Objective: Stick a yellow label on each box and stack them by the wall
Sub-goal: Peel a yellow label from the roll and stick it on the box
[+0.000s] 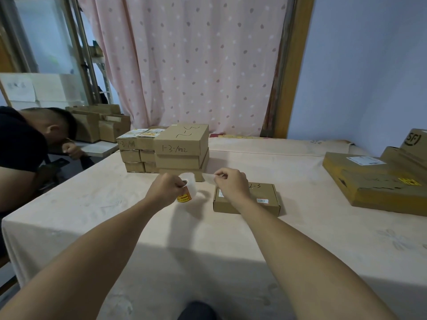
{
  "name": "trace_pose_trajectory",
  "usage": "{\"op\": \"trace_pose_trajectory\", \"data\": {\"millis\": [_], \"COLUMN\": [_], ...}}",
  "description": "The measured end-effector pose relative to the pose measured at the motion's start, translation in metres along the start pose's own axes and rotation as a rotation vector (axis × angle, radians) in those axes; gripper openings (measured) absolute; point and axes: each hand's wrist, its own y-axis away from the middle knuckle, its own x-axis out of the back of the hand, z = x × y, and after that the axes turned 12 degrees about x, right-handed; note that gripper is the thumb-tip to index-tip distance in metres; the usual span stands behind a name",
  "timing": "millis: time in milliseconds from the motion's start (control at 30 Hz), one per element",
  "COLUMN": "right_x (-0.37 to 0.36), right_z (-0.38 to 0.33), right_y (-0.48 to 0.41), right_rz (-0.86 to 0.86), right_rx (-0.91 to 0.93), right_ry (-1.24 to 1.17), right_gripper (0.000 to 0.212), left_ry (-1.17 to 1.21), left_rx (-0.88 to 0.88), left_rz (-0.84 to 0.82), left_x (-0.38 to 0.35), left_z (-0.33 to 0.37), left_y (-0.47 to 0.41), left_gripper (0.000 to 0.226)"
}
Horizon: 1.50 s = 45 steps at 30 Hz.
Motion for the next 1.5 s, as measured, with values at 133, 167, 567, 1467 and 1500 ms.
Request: {"op": "trace_pose_trajectory", "data": {"millis": [133, 167, 567, 1467, 1500], "right_x": [0.012, 0.015, 0.053, 0.095, 0.093], "right_z": [0.01, 0.012, 0.045, 0.107, 0.108], "right_y": [-0.001, -0.001, 0.0, 0.005, 0.005], "right_rz": [0.073, 0.078, 0.065, 0.161, 0.15], "right_rx": [-0.067, -0.074, -0.17, -0.227, -0.217], "right_ry": [-0.151, -0.166, -0.167, -0.013, 0.005], "right_gripper": [0.011, 0.012, 0.015, 0.009, 0.009], "left_ry": [-0.119, -0.153, -0.483, -0.009, -0.016], "left_rx": [-0.002, -0.014, -0.214, -0.338, -0.337], "left_rz": [0.011, 0.004, -0.045, -0.103, -0.112], "left_x": [-0.007, -0.01, -0.02, -0.135, -0.139], "left_z": [-0.008, -0.009, -0.001, 0.139, 0.138], "left_y": [-0.002, -0.002, 0.008, 0.01, 0.009], "left_gripper": [0.012, 0.013, 0.034, 0.024, 0.025]}}
